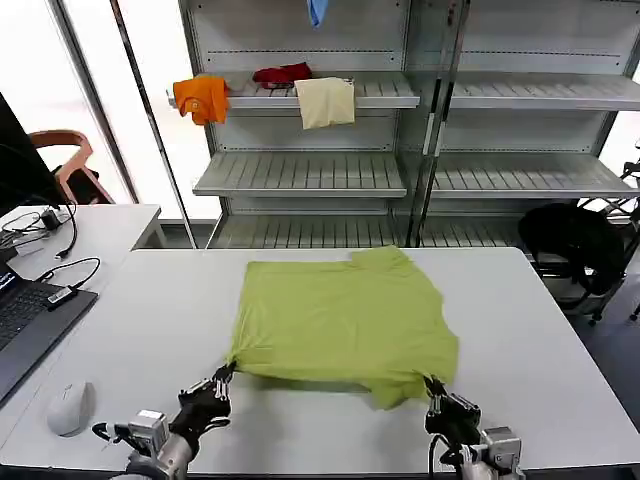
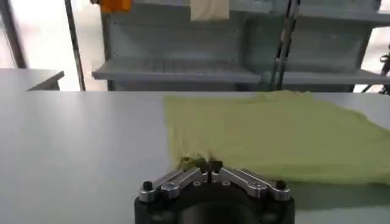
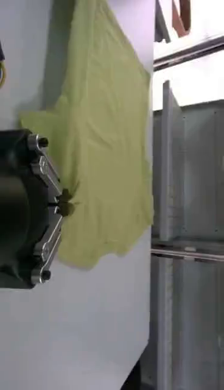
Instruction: Fold and organize the clothes.
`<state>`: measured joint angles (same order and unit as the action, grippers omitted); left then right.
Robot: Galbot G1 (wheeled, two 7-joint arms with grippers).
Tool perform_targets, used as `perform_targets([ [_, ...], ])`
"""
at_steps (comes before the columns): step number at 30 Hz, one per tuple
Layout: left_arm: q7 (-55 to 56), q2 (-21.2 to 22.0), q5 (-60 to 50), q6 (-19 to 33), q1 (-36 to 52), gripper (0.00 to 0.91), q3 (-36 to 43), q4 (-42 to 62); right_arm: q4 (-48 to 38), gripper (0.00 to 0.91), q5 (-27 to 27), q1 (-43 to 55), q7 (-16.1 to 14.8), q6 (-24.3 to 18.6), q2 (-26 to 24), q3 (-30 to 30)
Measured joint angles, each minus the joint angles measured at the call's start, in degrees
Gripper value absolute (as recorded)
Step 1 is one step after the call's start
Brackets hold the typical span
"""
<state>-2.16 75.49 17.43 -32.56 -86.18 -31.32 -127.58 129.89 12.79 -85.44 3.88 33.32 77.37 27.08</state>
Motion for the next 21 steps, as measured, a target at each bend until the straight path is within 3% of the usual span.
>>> perform_targets([
  [21, -0.7, 1.8, -4.7, -0.3, 12.5, 0.010, 2.8, 11.5, -15.9, 0.000, -4.5, 17.5, -3.5, -0.2, 4.2, -2.0],
])
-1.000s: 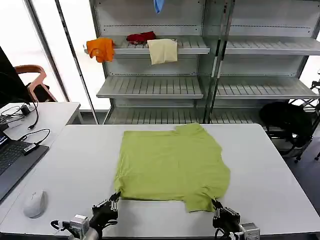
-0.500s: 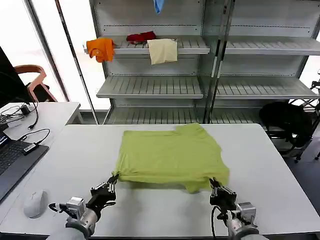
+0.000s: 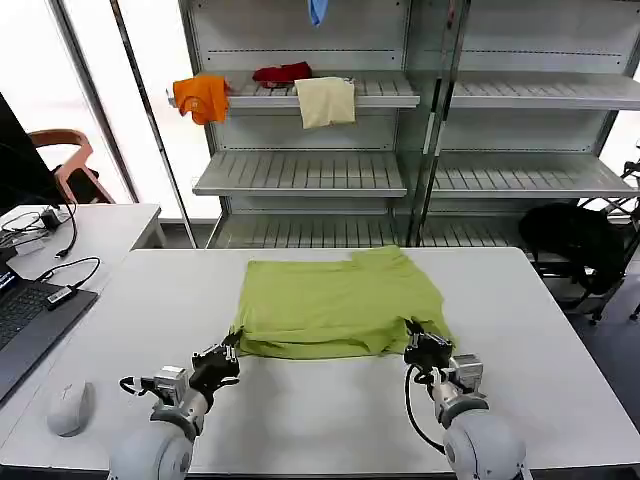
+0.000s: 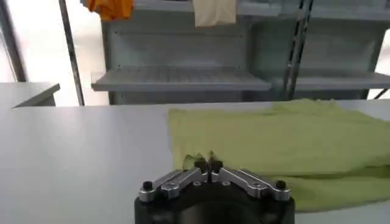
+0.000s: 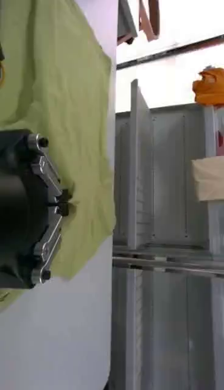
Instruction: Fold and organize the clothes.
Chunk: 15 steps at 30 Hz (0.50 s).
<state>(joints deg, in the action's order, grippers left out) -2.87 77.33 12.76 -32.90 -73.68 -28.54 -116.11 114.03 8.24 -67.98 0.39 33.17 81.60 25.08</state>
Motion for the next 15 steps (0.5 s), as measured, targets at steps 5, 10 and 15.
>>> perform_targets([
  [5, -0.1, 0.3, -1.5, 0.0, 1.6, 0.907, 0.4, 1.5, -2.6, 0.907, -1.1, 1.9, 0.0, -0.3, 1.0, 0.1],
  [10, 0.1, 0.8, -2.5, 0.0, 2.9, 0.907, 0.1, 2.1, -5.0, 0.907, -2.3, 3.9, 0.5, -1.4, 1.8, 0.4],
  [15, 0.5, 0.7, -3.1, 0.0, 3.9, 0.907, -0.5, 2.1, -6.7, 0.907, -3.0, 6.0, 0.8, -1.8, 1.8, 1.0],
])
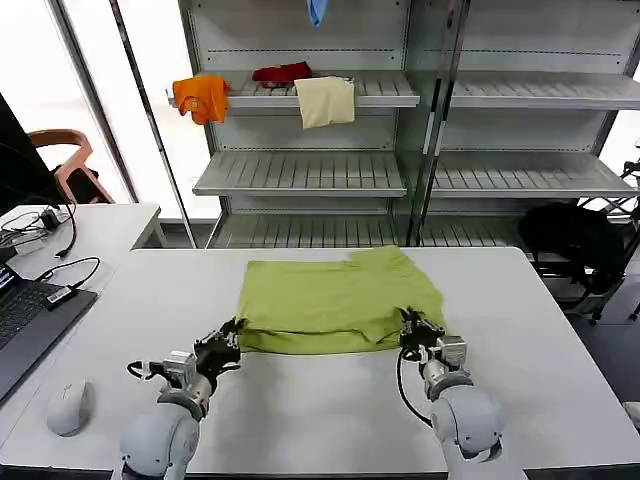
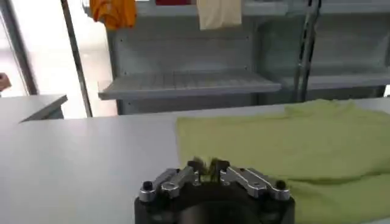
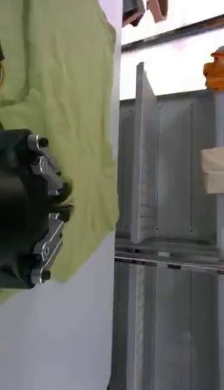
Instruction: Fold and organize the clothes.
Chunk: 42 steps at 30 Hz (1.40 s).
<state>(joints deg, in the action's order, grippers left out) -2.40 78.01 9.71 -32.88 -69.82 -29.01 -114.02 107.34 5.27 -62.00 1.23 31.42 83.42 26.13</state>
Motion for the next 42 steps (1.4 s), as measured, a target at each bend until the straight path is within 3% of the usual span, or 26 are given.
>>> perform_targets([
  [13, -0.1, -0.4, -0.4, 0.1, -0.6, 0.907, -1.4, -1.6, -0.2, 0.907, 1.0, 0.9, -0.6, 0.7, -2.0, 3.2],
  [31, 0.0, -0.4, -3.3, -0.1, -2.1, 0.907, 0.5, 0.1, 5.2, 0.887, 3.9, -8.4, -2.8, 1.4, -5.1, 6.5],
  [34, 0.1, -0.2, -3.9, -0.1, -1.9, 0.907, 1.0, 0.4, 5.2, 0.736, 3.9, -9.3, -3.1, 1.4, -5.2, 6.5],
  [35, 0.1, -0.2, -4.1, -0.1, -1.8, 0.907, 1.1, 0.6, 5.1, 0.615, 3.9, -9.4, -3.1, 1.4, -5.2, 6.5],
  [36, 0.1, -0.1, -4.3, -0.1, -1.8, 0.877, 1.3, 0.7, 5.1, 0.423, 3.9, -9.5, -3.2, 1.4, -5.2, 6.5],
  [37, 0.1, -0.1, -4.5, -0.1, -1.8, 0.846, 1.4, 0.8, 4.9, 0.353, 3.8, -9.7, -3.3, 1.4, -5.1, 6.5],
  [38, 0.0, -0.1, -4.7, -0.1, -1.8, 0.746, 1.6, 1.0, 4.8, 0.212, 3.8, -9.7, -3.3, 1.3, -5.1, 6.5],
  [40, 0.0, -0.1, -5.2, -0.1, -1.8, 0.635, 1.8, 1.2, 4.4, 0.091, 3.7, -10.0, -3.4, 1.3, -5.1, 6.3],
  [41, -0.1, -0.1, -5.4, -0.2, -1.9, 0.625, 1.9, 1.3, 4.3, 0.091, 3.7, -10.1, -3.5, 1.3, -5.1, 6.3],
  [42, -0.2, -0.1, -5.6, -0.2, -2.0, 0.322, 2.0, 1.4, 4.3, 0.010, 3.7, -10.1, -3.5, 1.3, -5.1, 6.3],
])
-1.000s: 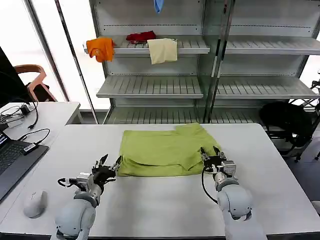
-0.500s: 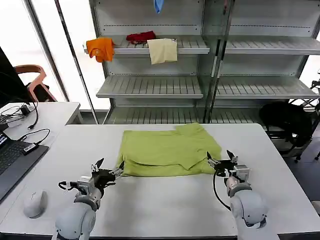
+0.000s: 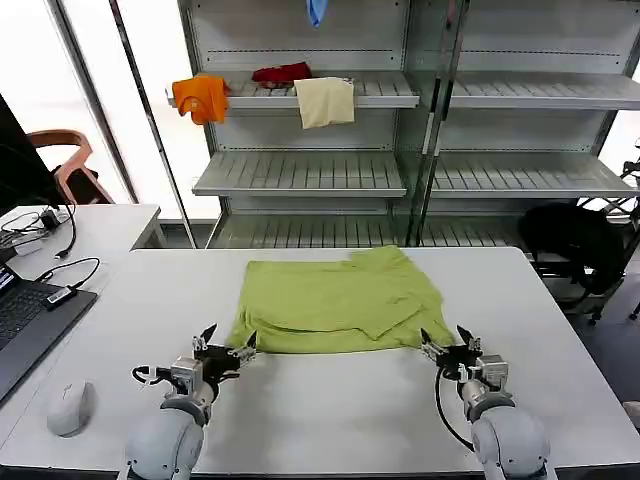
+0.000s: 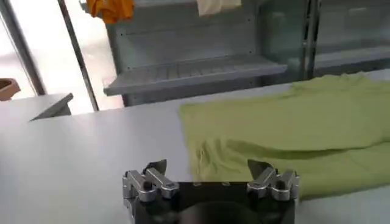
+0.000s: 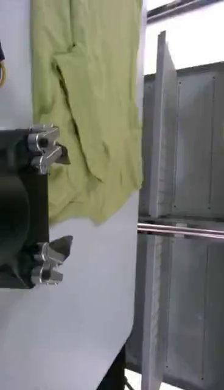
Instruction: Fold and organize the clothes.
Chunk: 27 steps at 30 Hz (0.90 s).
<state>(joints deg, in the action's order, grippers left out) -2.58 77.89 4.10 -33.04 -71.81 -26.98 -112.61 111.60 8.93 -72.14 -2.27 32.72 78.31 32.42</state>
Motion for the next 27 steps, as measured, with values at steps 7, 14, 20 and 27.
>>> perform_targets([
  [7, -0.5, 0.0, -0.9, 0.0, -0.7, 0.010, 0.2, 0.4, -0.1, 0.000, 0.0, -0.4, -0.1, 0.0, -0.2, 0.1],
  [14, -0.8, 0.0, -0.9, 0.0, -1.1, 0.000, 0.1, 0.8, 0.0, 0.000, 0.0, -0.6, -0.1, 0.0, -0.4, 0.2],
  [20, -1.4, -0.2, 0.4, 0.0, -1.9, 0.000, 0.1, 0.4, 0.2, 0.000, 0.0, -0.8, -0.2, 0.1, -0.4, 0.3],
  [27, -1.5, -0.1, 3.4, 0.1, -2.2, 0.000, -0.1, 0.2, 0.8, 0.000, 0.1, -1.1, 0.0, 0.4, -0.4, 0.3],
])
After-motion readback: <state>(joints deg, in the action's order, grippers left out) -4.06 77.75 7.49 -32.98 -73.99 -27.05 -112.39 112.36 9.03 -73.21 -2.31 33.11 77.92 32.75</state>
